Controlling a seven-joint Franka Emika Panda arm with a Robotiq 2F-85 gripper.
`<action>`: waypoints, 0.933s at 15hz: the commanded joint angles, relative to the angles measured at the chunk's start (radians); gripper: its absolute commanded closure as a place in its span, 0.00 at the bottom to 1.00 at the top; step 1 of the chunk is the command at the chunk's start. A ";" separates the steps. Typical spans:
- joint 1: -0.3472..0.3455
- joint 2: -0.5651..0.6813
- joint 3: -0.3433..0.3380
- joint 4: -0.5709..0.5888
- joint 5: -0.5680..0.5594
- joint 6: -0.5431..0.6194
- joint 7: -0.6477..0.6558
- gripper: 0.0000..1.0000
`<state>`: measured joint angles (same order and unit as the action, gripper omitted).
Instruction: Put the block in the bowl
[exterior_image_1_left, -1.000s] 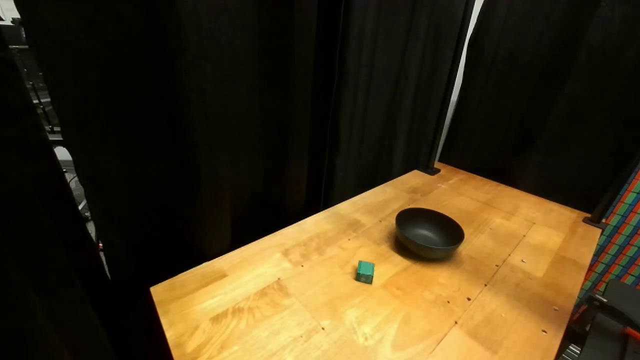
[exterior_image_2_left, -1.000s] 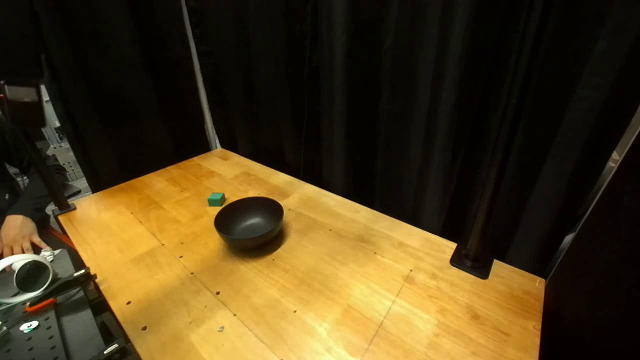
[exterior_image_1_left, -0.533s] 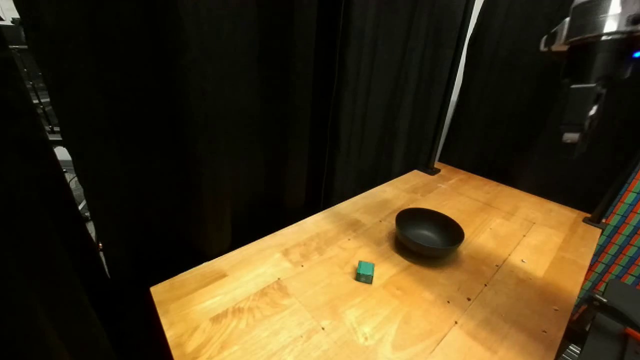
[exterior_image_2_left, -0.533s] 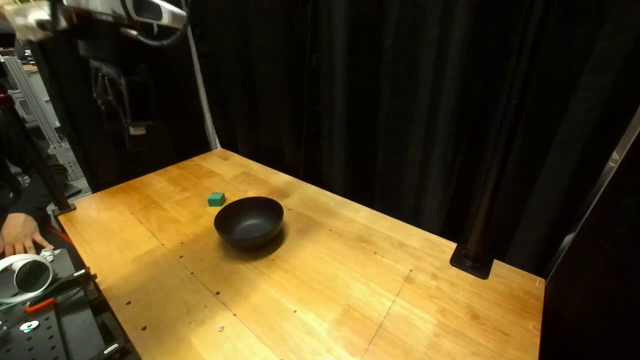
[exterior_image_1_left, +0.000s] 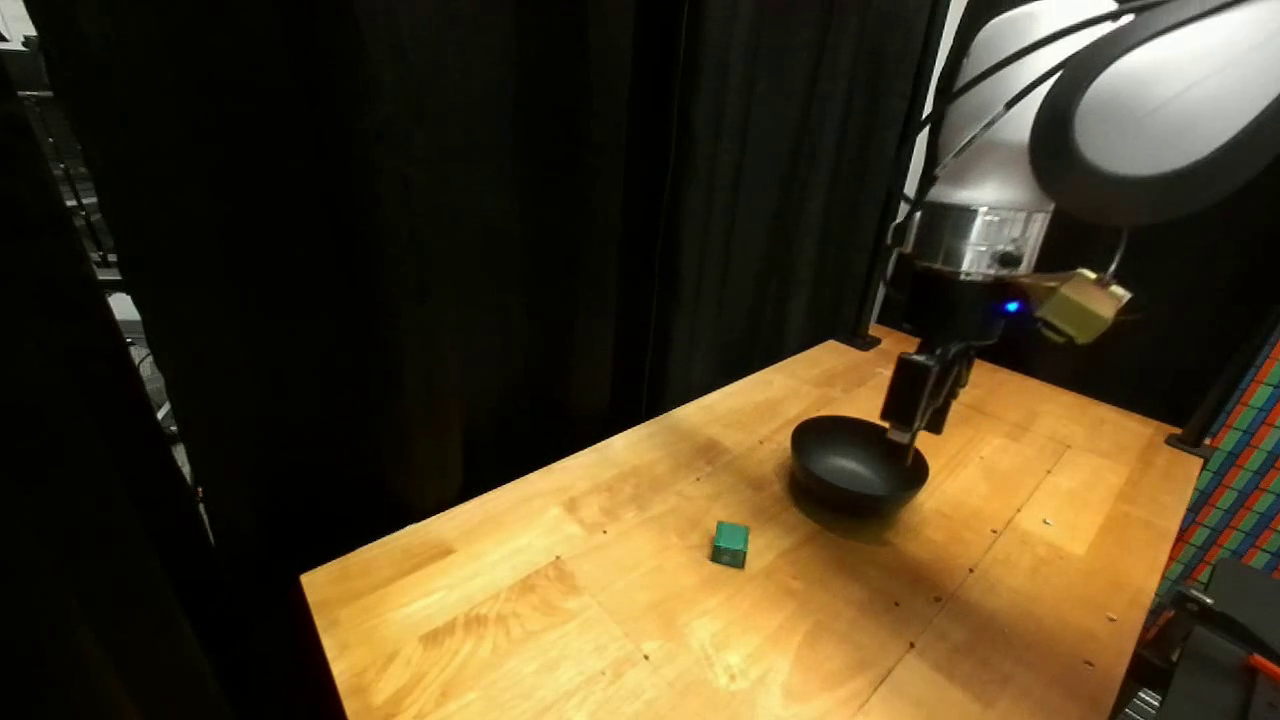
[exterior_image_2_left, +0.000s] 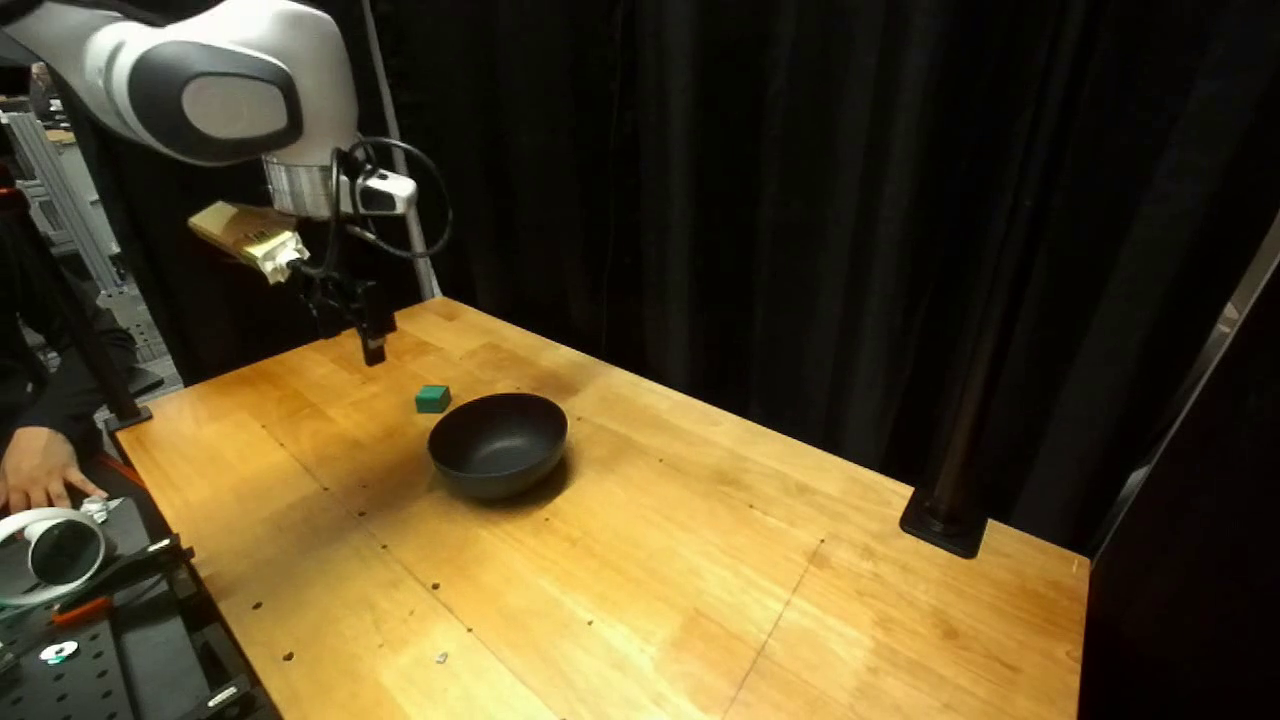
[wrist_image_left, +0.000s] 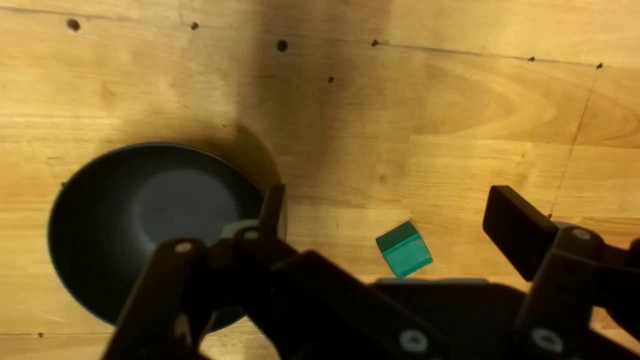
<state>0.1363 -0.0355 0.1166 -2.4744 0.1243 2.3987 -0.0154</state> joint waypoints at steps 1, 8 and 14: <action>0.018 0.188 0.028 0.104 -0.053 0.135 0.087 0.00; 0.084 0.467 0.002 0.300 -0.192 0.231 0.206 0.00; 0.119 0.622 -0.018 0.428 -0.196 0.239 0.188 0.00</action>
<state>0.2327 0.5152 0.1186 -2.1262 -0.0579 2.6263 0.1690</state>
